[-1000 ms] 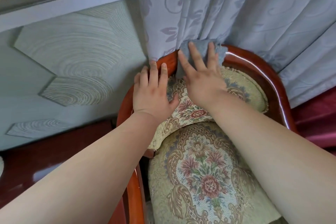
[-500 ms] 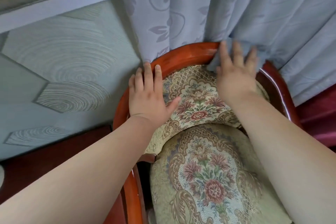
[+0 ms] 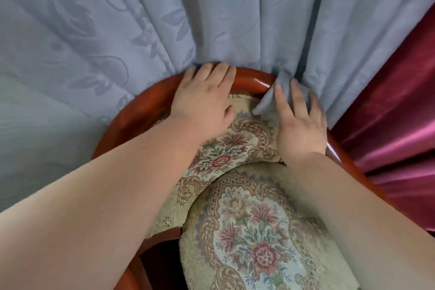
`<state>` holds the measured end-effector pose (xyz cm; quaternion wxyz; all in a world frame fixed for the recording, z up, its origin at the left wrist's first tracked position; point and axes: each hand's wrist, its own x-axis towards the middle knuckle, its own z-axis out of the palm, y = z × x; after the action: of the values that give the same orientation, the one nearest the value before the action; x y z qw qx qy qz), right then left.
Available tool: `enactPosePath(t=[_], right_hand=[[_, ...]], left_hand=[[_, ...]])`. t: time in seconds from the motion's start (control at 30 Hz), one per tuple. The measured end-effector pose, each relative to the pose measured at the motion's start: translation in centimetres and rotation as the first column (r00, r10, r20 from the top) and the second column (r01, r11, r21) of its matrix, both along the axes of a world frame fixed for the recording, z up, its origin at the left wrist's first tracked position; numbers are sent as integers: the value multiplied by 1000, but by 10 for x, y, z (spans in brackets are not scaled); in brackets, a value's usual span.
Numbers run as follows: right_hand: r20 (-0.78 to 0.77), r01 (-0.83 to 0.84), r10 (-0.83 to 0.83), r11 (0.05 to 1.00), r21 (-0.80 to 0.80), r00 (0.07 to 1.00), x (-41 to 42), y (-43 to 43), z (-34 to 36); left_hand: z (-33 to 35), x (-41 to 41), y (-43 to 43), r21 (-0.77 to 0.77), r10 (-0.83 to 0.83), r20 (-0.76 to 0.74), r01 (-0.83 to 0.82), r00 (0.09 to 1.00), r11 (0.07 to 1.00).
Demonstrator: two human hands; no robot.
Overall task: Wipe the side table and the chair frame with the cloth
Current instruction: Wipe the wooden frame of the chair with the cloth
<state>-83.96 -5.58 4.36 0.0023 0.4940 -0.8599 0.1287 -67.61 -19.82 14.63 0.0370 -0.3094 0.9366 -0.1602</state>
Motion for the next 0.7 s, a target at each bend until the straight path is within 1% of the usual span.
enactPosePath(t=[0.07,0.13,0.2,0.3,0.4,0.43,0.57,0.63,0.7], right_hand=[[21,40,-39,999,-23,999,-1,8,-9],[12,27,-26,999,-24,1000,5,2,-8],[11,-27,27,999,-30,1000,8,-16,2],[-10,-156,155,985,-74,988,9,-43,20],[-77,-197,188,972,-132,979,-4,-45,16],[-82,-180,170,975,-131,982,-11,-39,9],[-42,3,-7,996,-91,999,-26,4,-16],[-2,38,-38,998,-48,999,-22,11,-17],[19,38,-36,997,-72,999,-21,-3,-8]], left_hand=[[-14,-3,5,-54,55,-34,-56,998,997],[-27,-6,12,-72,104,-63,-108,993,992],[-35,-12,15,-86,146,-76,-152,986,985],[-44,-18,18,-111,175,-65,-181,982,977],[-49,-20,18,-121,194,-65,-201,979,972],[-49,-21,18,-124,203,-63,-209,977,970],[-54,-22,16,-156,208,-53,-214,977,964],[-56,-21,16,-167,214,-53,-220,975,961],[-56,-21,14,-162,215,-66,-223,974,961]])
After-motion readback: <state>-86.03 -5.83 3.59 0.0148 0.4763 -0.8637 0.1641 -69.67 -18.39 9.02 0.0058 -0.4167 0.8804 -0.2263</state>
